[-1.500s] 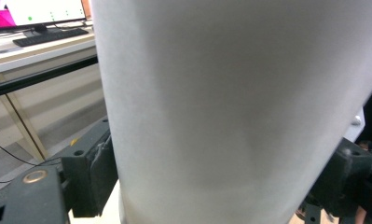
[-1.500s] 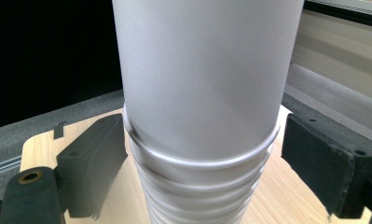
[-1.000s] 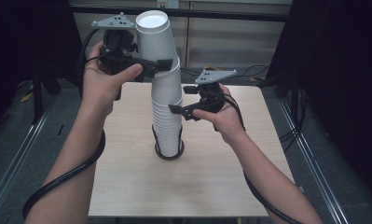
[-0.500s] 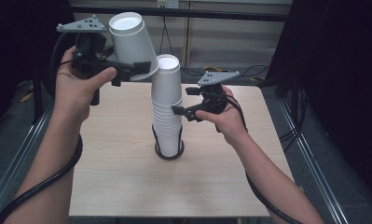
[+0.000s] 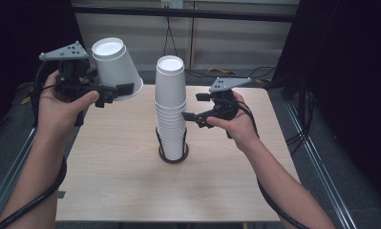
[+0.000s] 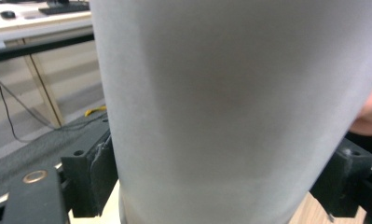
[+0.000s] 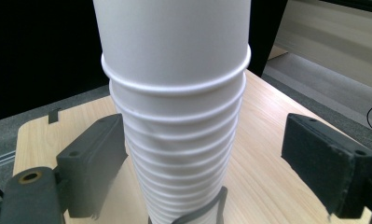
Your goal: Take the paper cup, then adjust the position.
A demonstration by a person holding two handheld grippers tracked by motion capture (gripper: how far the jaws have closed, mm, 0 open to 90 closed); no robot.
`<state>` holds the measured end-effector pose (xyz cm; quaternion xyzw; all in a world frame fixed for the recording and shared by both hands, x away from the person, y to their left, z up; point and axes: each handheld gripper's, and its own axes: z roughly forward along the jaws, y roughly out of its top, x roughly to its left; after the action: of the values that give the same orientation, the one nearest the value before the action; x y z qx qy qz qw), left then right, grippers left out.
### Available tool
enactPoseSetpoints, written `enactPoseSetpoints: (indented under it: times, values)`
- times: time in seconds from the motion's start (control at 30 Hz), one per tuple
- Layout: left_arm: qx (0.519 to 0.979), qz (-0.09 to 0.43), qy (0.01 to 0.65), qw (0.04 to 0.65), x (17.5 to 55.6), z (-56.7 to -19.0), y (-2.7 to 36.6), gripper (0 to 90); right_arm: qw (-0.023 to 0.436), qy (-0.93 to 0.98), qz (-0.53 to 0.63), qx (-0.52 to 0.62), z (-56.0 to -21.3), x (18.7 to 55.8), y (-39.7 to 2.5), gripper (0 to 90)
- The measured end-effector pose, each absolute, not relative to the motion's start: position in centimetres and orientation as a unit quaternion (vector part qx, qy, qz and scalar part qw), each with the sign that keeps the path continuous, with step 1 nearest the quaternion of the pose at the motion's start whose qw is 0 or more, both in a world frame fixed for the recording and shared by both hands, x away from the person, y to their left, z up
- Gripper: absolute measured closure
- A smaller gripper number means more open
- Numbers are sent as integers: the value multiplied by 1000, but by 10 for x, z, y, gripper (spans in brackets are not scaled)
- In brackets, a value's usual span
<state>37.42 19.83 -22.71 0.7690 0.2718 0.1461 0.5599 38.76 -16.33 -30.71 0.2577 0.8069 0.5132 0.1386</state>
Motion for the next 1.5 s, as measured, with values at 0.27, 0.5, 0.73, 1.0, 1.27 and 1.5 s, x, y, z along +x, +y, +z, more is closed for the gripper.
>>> enactPoseSetpoints:
  times: [0.27,0.5,0.73,1.0,1.27,1.5]
  values:
    - [781,136,287,538,372,-260,209,161,139,814,503,254,-318,382,-173,132]
    - [800,133,285,511,368,-282,207,162,137,815,502,255,-328,376,-186,131]
    - [816,118,280,493,363,-304,199,163,134,814,500,263,-338,372,-199,132]
    - [826,104,274,481,357,-323,195,163,129,813,500,269,-348,367,-209,132]
    - [848,83,255,457,339,-350,184,162,125,816,496,269,-359,360,-217,132]
    - [855,66,250,450,331,-364,176,163,120,818,495,268,-365,357,-223,132]
